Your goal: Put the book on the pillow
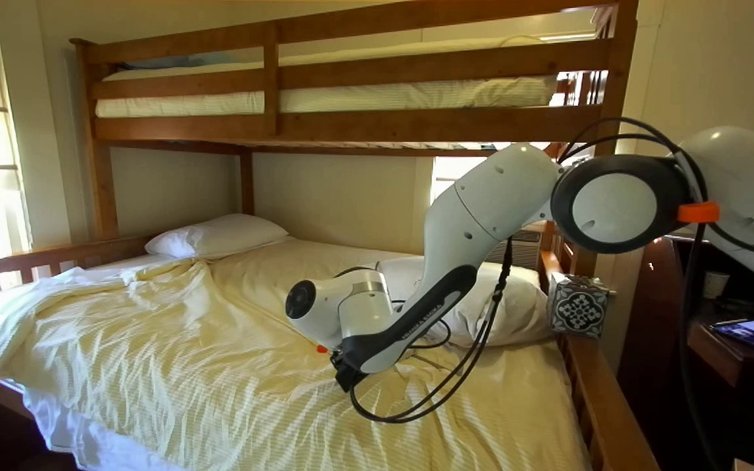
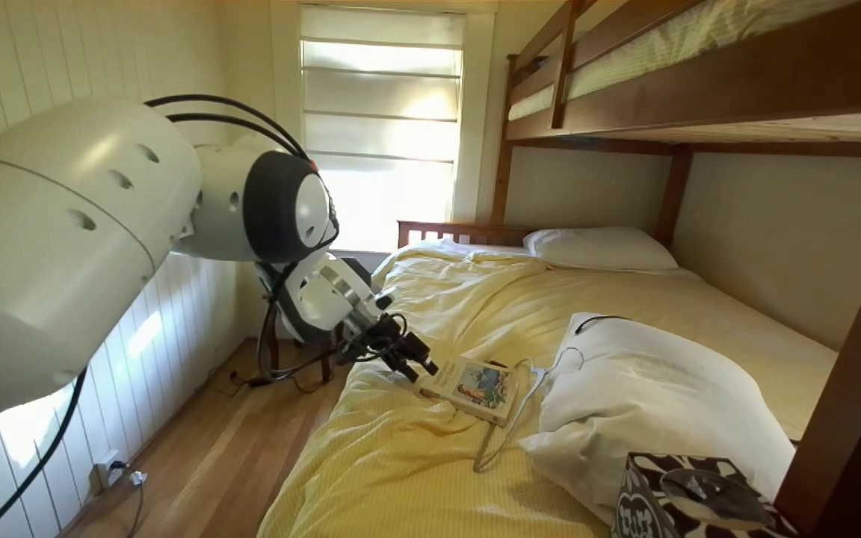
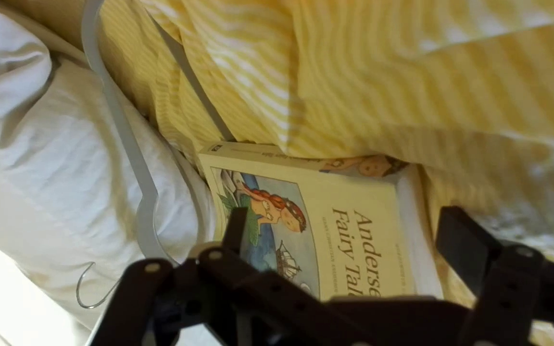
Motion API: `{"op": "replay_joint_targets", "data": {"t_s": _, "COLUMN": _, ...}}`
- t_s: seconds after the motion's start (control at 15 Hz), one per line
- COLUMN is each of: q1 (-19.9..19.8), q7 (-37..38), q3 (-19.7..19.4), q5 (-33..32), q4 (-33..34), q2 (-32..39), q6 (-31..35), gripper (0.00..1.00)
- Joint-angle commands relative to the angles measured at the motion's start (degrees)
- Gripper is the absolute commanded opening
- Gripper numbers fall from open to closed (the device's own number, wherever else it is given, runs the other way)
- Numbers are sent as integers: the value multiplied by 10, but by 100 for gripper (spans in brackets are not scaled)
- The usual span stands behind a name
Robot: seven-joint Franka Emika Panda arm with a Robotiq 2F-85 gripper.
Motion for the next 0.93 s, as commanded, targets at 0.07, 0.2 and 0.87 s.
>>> {"op": "replay_joint_targets", "data": {"t_s": 0.07, "q1": 10, "q7": -25, "q3": -7, "q5": 6, "q4": 33, "q2": 19, "q6": -24, "gripper": 100}}
{"op": "replay_joint_targets", "data": {"t_s": 0.2, "q1": 11, "q7": -41, "q3": -9, "q5": 6, "q4": 51, "q2": 27, "q6": -35, "gripper": 100}}
{"op": "replay_joint_targets", "data": {"t_s": 0.87, "q1": -9, "q7": -273, "q3": -12, "q5": 50, "q4": 78, "q2": 21, "q6": -99, "gripper": 100}}
